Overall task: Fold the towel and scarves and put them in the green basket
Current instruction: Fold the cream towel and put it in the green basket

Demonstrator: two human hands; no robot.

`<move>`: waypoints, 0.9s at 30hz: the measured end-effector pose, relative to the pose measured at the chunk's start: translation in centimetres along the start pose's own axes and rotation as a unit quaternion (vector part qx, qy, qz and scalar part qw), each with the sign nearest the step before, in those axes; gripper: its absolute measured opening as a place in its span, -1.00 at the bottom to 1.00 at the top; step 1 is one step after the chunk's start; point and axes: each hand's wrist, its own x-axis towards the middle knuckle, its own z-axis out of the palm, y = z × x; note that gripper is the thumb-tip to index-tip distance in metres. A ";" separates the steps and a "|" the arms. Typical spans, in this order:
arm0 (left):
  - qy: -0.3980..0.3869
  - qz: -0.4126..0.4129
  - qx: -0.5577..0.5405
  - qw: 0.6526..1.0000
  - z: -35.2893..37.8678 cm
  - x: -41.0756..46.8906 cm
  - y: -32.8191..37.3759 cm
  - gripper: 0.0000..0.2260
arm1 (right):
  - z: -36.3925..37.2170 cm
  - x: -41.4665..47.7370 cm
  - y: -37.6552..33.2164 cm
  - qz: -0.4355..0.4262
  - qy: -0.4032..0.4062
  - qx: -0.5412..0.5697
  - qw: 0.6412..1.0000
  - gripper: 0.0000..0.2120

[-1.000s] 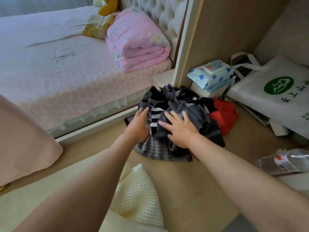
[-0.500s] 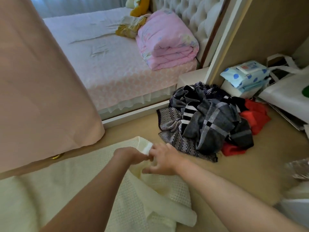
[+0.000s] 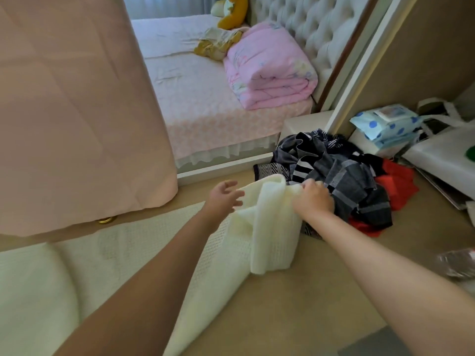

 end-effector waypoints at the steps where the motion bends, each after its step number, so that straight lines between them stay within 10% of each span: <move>1: 0.023 0.007 0.072 0.997 0.0 -0.1 -1.0 -0.70 | 0.2 -0.1 0.3 0.018 0.007 -0.022 1.000 -0.53; 8: 0.033 -0.023 0.456 0.889 -1.2 -2.9 -9.6 -0.39 | 4.9 -8.9 -2.5 -0.275 -0.011 -0.042 0.961 -0.52; 12: -0.019 -0.057 0.522 0.851 -2.5 -4.5 -12.9 -0.38 | 9.5 -12.0 -4.8 -0.166 -0.114 -0.150 0.968 -0.05; 16: -0.013 -0.014 0.440 0.898 -3.9 -4.9 -13.9 -0.67 | 11.0 -12.7 -4.5 -0.047 -0.139 -0.055 0.988 -0.39; 20: -0.087 -0.019 0.358 0.929 -4.3 -5.2 -12.1 -0.51 | 7.8 -10.5 -4.4 0.023 -0.041 0.132 0.990 -0.67; 24: -0.114 -0.053 0.275 0.953 -3.7 -5.7 -10.6 -0.33 | 0.4 -6.9 -5.1 0.015 0.122 0.356 0.926 -0.41; 27: -0.149 -0.055 0.281 0.947 -2.6 -6.5 -9.9 -0.29 | -2.4 -7.2 -4.9 -0.094 0.038 0.302 0.948 -0.18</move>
